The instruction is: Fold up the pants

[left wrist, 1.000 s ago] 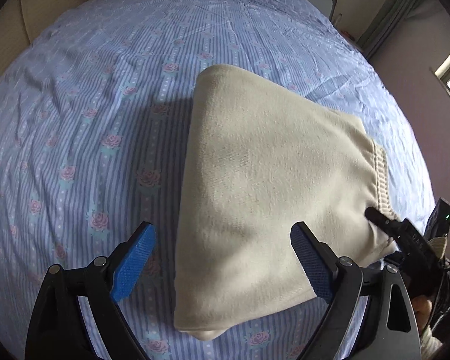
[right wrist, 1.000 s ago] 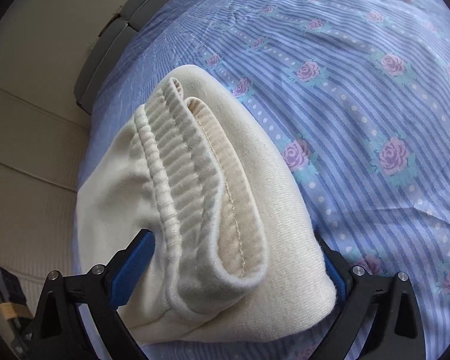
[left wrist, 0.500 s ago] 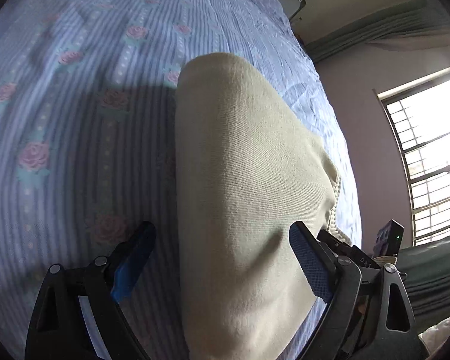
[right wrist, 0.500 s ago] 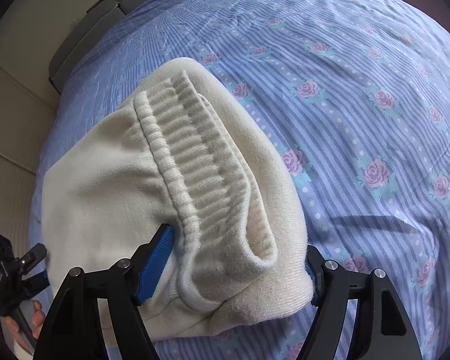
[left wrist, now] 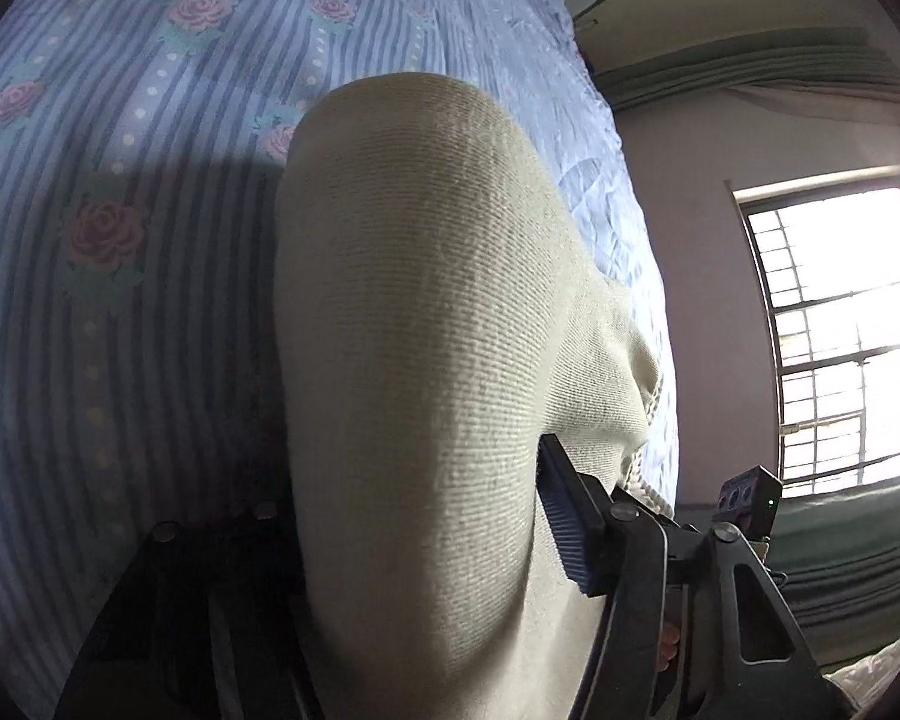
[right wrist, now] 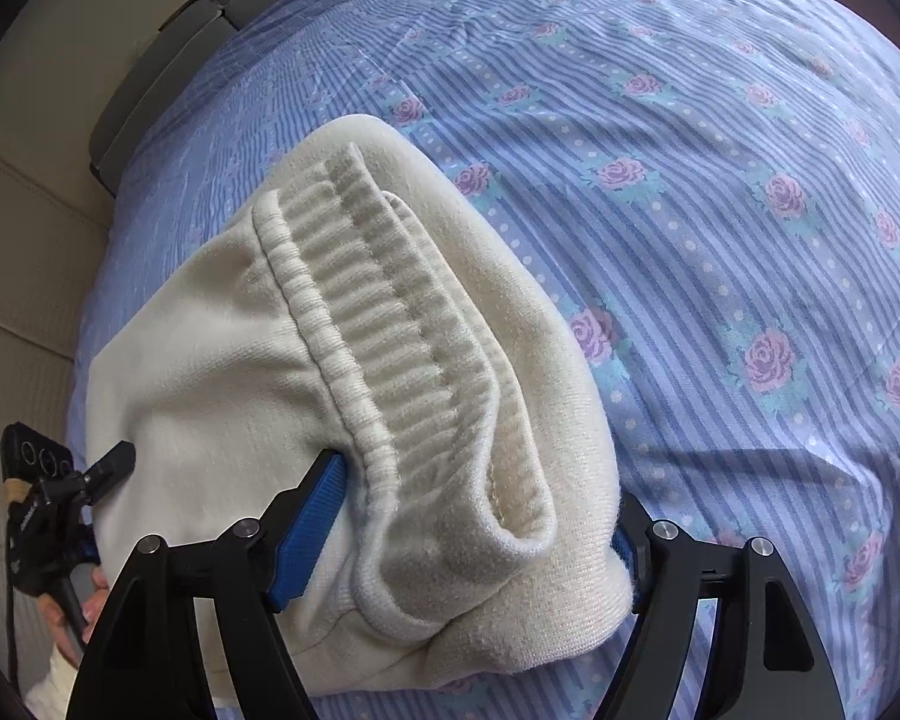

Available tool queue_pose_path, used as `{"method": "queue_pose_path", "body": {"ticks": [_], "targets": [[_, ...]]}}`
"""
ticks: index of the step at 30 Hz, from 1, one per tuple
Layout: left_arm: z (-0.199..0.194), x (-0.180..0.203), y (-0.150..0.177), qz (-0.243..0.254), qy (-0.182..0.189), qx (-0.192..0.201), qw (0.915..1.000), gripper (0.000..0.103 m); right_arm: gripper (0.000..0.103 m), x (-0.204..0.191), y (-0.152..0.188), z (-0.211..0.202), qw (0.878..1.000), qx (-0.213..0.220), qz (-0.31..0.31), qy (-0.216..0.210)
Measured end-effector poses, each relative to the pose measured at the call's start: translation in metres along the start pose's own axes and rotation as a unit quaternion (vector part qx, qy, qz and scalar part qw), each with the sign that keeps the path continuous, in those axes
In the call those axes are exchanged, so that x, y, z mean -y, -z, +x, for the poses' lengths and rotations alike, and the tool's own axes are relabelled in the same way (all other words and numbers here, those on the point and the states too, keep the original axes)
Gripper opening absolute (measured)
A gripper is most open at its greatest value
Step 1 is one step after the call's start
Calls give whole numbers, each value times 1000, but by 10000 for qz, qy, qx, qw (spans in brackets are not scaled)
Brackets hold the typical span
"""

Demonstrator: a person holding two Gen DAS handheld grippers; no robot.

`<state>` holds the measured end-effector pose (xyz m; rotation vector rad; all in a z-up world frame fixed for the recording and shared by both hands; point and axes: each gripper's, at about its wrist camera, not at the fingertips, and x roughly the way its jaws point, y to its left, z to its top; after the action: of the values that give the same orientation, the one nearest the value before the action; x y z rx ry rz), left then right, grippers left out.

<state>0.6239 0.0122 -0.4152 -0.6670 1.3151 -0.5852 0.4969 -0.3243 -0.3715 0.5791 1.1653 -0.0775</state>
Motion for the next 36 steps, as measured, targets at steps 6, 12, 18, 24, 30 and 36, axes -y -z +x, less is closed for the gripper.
{"method": "queue_pose_path", "body": {"ticks": [6, 12, 18, 24, 30, 36], "targets": [[-22, 44, 9, 102, -729, 55, 9973, 35, 43, -19, -11, -32, 9989, -81, -450, 115], [-54, 101, 31, 476, -1134, 130, 9923, 33, 38, -36, -13, -90, 9946, 129, -1024, -59], [-112, 148, 84, 378, -1284, 445, 9900, 33, 37, -50, 0, -161, 9863, 302, -1586, -335], [-165, 197, 155, 318, -1525, 982, 9829, 33, 37, -66, 28, -226, 9727, 384, -2194, -652], [-215, 225, 219, 203, -1698, 1451, 9745, 33, 37, -78, 54, -274, 9559, 468, -2717, -1016], [-262, 225, 261, 161, -1748, 1774, 9684, 33, 37, -97, 82, -303, 9432, 660, -2978, -1316]]}}
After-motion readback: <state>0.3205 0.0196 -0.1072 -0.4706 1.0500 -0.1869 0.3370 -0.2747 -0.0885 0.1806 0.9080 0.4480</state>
